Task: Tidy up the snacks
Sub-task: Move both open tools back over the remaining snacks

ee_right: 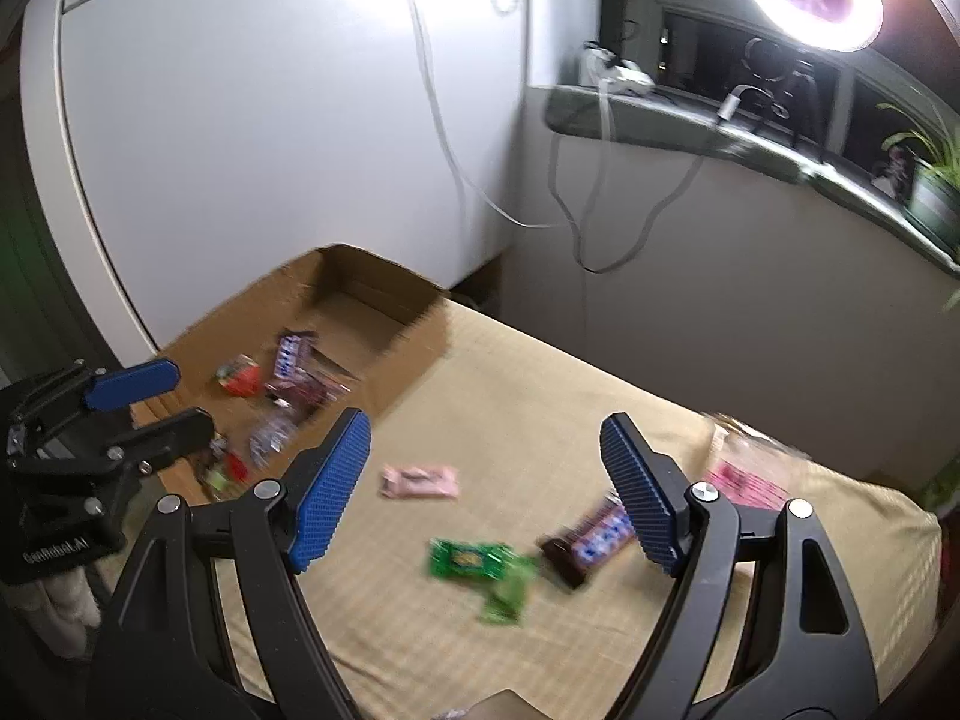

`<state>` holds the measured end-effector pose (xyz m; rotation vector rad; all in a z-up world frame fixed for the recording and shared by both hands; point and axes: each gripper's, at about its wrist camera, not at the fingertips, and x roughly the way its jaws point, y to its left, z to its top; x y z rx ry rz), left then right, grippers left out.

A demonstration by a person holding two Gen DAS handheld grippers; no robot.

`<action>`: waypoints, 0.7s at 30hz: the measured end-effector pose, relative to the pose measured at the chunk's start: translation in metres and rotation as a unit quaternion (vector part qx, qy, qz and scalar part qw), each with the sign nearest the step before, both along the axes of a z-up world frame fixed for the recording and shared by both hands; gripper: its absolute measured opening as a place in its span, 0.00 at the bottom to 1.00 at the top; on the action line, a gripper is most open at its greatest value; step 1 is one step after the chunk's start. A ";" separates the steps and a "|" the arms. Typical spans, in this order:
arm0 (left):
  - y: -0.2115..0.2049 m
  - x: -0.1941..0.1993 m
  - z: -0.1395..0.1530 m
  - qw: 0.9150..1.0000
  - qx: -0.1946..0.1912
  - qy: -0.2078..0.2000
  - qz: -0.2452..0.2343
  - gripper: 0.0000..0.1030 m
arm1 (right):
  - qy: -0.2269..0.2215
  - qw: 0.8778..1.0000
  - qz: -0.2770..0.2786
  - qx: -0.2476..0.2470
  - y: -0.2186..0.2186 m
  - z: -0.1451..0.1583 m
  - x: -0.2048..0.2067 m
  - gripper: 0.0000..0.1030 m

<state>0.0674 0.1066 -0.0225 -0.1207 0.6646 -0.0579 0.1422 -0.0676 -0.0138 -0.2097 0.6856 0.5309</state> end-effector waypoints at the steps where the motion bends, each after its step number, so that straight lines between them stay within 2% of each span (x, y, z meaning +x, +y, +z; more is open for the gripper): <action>1: -0.004 0.001 -0.001 1.000 0.000 0.001 -0.004 0.50 | 0.001 1.000 -0.004 -0.001 -0.006 -0.001 0.000 0.79; 9: -0.038 0.010 -0.013 0.999 -0.007 0.023 -0.042 0.50 | 0.028 0.999 -0.044 -0.014 -0.071 -0.024 0.002 0.82; 13: -0.053 0.017 -0.024 0.998 -0.011 0.038 -0.057 0.50 | 0.056 0.997 -0.056 0.000 -0.091 -0.040 0.006 0.82; 19: -0.077 0.029 -0.040 0.994 -0.003 0.065 -0.092 0.50 | 0.105 0.993 -0.056 0.027 -0.098 -0.062 0.015 0.82; 21: -0.083 0.036 -0.047 0.992 0.002 0.076 -0.100 0.43 | 0.120 0.990 -0.057 0.036 -0.098 -0.067 0.019 0.82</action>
